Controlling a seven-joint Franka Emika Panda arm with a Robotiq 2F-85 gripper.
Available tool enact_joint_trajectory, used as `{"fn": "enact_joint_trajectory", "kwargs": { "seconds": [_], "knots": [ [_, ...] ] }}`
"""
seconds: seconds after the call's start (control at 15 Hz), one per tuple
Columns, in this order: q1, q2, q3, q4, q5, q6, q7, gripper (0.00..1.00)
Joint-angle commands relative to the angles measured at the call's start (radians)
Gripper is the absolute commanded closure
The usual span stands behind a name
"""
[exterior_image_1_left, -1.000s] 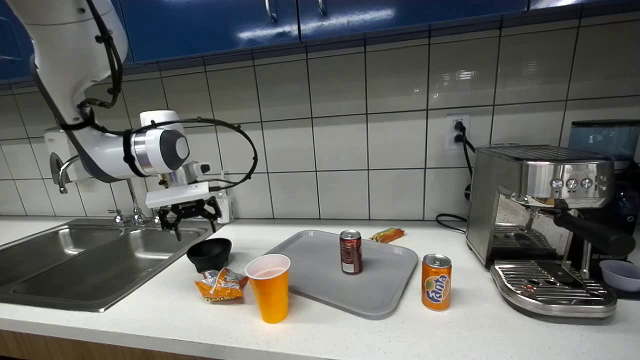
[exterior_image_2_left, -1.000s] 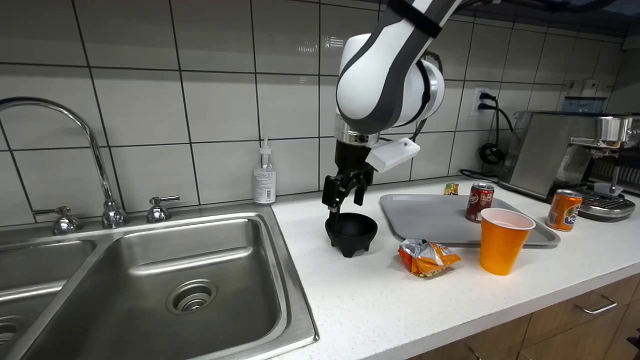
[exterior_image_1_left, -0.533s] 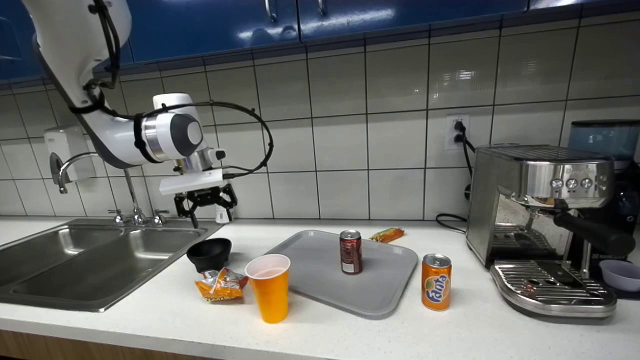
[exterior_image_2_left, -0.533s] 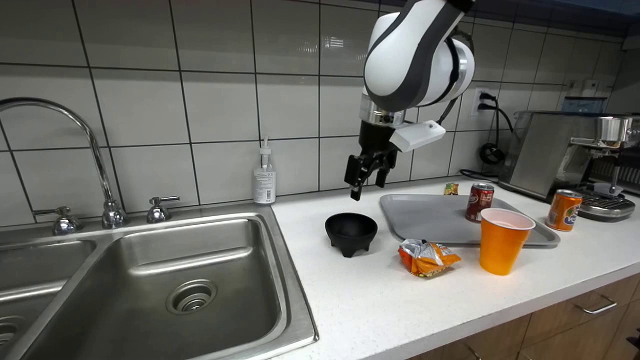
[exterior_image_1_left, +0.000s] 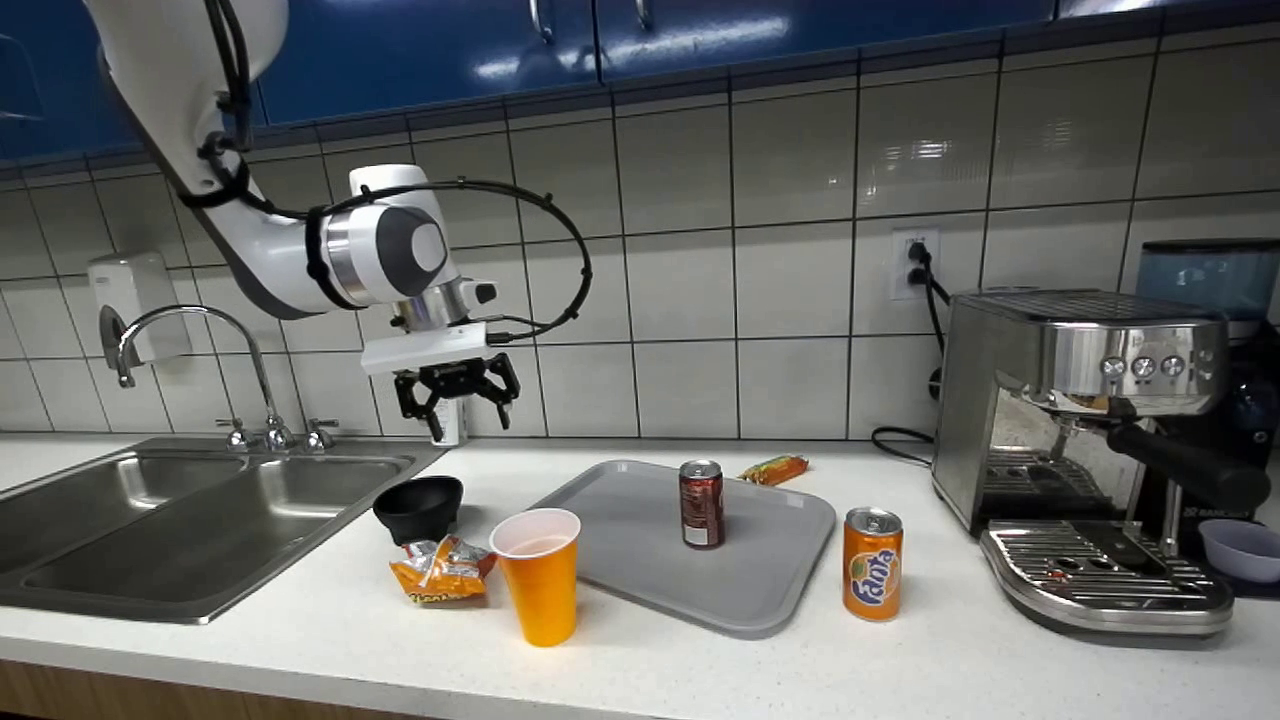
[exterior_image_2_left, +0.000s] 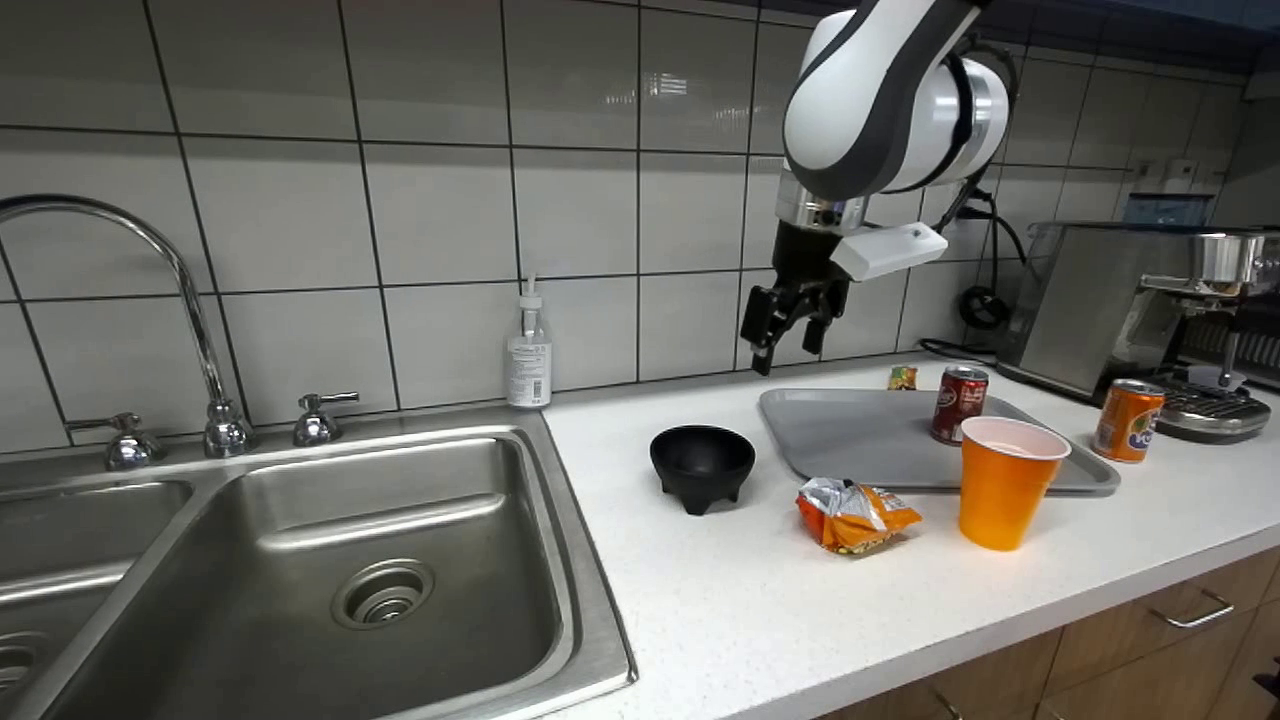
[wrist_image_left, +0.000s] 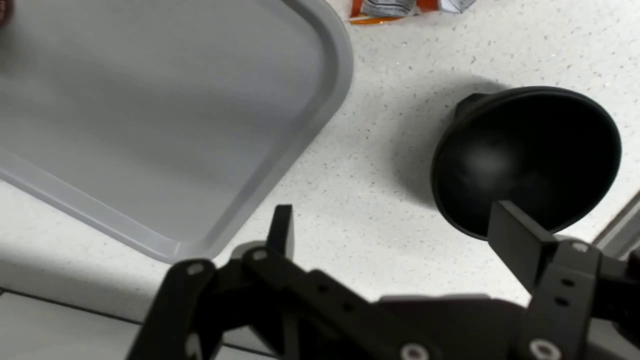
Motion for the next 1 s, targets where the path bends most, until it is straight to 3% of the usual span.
{"fn": "enact_joint_trajectory", "kwargs": {
  "seconds": [0.0,0.93],
  "knots": [
    [-0.037,-0.054,-0.011,-0.028,0.035,-0.014,-0.037,0.0],
    [-0.164,-0.021,-0.122,0.046,0.109,-0.053,-0.054,0.0]
  ]
}}
